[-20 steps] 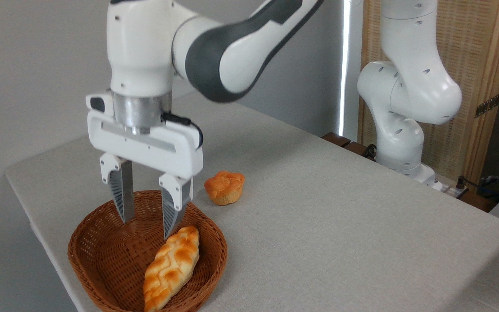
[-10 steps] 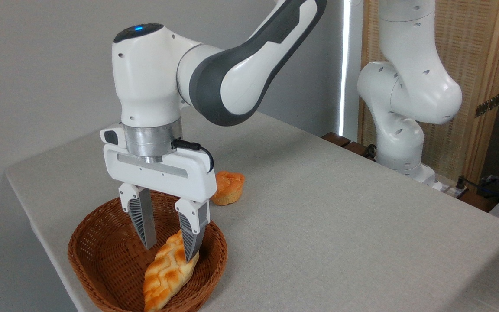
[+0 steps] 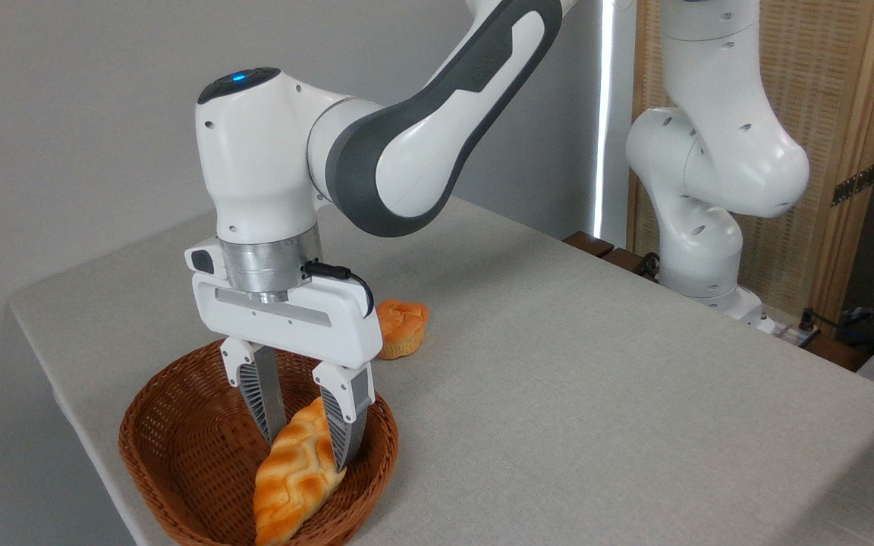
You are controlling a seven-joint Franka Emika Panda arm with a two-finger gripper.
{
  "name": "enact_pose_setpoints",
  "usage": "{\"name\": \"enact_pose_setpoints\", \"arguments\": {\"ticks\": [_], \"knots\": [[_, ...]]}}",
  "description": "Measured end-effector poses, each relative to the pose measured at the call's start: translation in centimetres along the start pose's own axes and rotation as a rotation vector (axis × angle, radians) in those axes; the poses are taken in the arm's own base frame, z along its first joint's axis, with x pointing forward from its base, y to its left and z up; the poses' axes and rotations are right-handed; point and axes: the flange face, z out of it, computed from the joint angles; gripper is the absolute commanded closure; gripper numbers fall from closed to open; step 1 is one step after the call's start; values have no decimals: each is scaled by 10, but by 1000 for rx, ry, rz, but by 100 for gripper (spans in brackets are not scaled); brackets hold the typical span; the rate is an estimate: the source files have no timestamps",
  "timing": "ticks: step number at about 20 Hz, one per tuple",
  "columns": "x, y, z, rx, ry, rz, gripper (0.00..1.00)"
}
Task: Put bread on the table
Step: 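Close the gripper on the braided loaf inside the basket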
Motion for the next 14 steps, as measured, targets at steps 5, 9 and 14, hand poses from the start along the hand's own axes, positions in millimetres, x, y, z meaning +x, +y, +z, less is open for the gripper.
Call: {"name": "enact_pose_setpoints", "arguments": {"ticks": [5,9,14], "knots": [[0,0,0,0,0,1,53],[0,1,0,0,0,1,53],[1,0,-8,2,13,-2,52]]}}
